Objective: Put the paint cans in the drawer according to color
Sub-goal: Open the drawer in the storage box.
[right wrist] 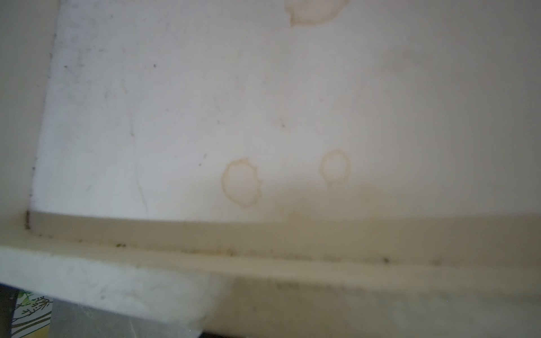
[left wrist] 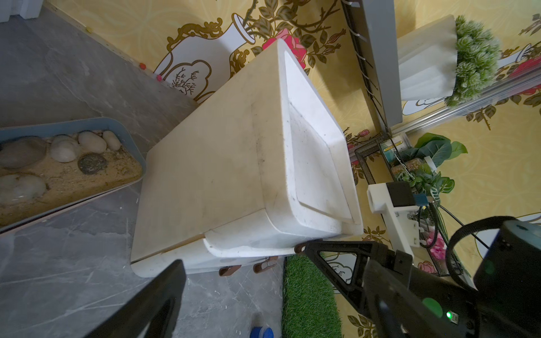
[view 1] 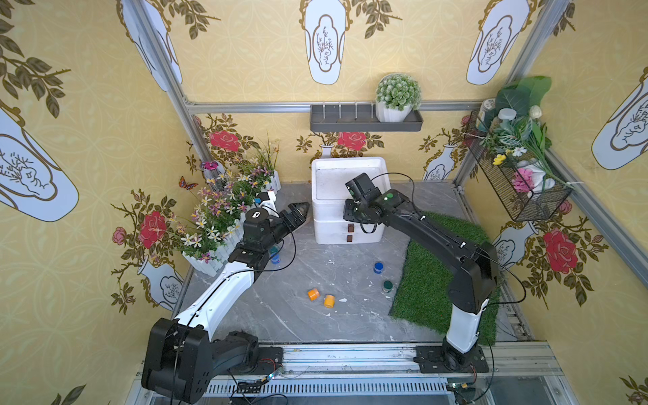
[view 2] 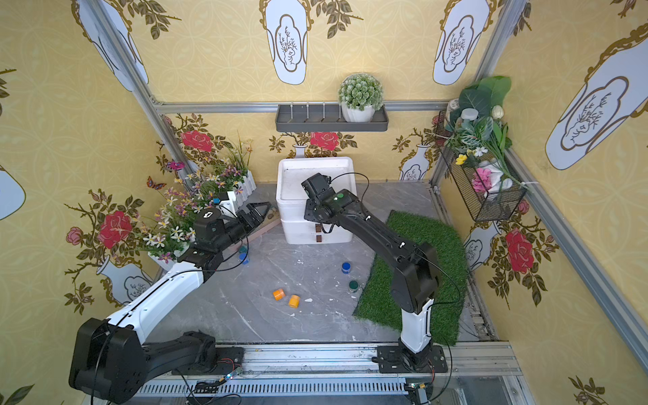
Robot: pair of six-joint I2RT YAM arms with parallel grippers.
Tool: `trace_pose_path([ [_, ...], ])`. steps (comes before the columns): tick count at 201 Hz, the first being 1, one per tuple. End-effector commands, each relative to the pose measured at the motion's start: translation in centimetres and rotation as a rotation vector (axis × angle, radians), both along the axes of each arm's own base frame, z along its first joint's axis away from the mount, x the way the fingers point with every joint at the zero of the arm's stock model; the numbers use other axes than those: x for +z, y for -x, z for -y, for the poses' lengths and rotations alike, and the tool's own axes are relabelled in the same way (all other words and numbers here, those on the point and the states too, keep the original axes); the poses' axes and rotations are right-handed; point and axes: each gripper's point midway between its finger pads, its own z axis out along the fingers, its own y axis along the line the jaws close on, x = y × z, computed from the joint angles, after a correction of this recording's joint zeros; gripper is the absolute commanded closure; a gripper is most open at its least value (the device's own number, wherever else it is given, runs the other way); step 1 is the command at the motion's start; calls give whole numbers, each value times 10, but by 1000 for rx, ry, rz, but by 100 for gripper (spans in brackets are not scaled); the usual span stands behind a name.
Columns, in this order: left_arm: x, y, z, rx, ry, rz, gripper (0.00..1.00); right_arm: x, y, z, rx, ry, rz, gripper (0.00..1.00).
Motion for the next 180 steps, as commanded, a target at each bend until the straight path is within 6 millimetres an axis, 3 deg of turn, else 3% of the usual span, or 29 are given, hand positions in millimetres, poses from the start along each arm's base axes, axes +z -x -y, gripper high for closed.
trace_pose_path([
  [1,4,1,0,-6,6,21,3,11,-16,7,-45,25,76,72],
  [35,6,3,0,-6,8,27,3,10,-11,6,-33,15,72,93],
  [55,7,4,-1,-3,9,28,3,8,-1,8,-24,-5,70,100],
  [112,3,6,1,-15,28,20,3,-6,32,14,7,-84,65,100],
  [180,5,15,3,-37,54,55,3,-31,94,10,87,-123,11,100],
])
